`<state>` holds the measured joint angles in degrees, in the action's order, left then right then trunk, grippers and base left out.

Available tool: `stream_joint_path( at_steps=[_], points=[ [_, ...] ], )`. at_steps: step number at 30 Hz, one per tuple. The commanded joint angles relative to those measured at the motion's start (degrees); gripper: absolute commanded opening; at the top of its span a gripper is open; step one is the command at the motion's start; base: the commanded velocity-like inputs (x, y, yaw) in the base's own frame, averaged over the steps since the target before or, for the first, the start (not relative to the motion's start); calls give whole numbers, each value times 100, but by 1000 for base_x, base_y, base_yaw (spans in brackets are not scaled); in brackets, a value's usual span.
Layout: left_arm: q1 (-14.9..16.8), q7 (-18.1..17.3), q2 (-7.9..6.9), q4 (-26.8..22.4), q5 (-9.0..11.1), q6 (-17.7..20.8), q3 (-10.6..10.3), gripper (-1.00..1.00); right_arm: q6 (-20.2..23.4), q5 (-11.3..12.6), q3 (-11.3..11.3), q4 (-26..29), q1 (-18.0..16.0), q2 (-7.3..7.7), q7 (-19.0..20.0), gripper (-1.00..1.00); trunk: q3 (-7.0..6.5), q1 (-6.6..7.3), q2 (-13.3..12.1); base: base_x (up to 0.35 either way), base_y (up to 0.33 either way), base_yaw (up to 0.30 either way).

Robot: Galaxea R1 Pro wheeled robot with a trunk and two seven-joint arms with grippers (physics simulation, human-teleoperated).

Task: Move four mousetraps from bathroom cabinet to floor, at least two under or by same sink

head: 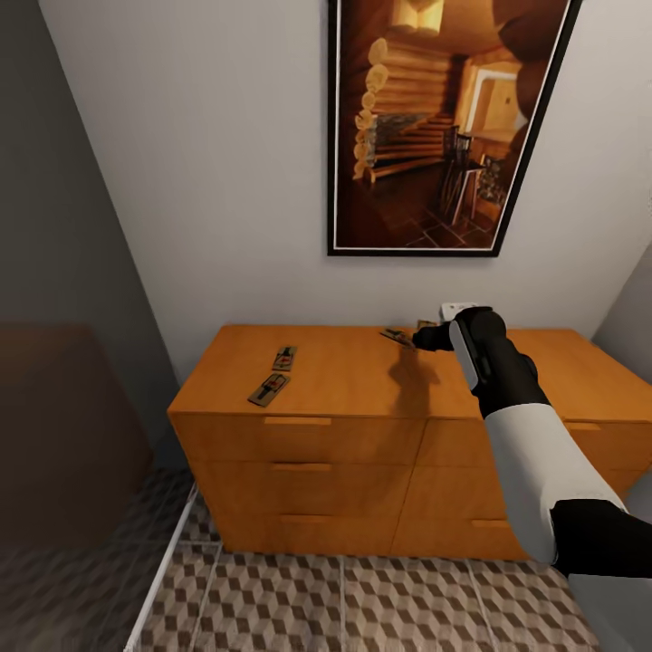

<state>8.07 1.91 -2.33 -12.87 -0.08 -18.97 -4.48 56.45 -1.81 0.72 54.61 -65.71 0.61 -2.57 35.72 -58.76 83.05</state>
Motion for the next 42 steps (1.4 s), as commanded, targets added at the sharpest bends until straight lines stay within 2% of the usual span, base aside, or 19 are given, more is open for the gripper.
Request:
stream_joint_path(
  at_steps=[1, 42],
  points=[
    [5, 20, -4, 4, 0, -19, -44, 100, 24, 4, 6, 5, -4, 1, -6, -100, 5, 4, 3, -311, 0, 0],
    [2, 20, -4, 4, 0, -25, -44, 100, 15, 13, 42, -39, -4, -17, -3, -100, 5, 4, 3, -331, 0, 0]
  ],
)
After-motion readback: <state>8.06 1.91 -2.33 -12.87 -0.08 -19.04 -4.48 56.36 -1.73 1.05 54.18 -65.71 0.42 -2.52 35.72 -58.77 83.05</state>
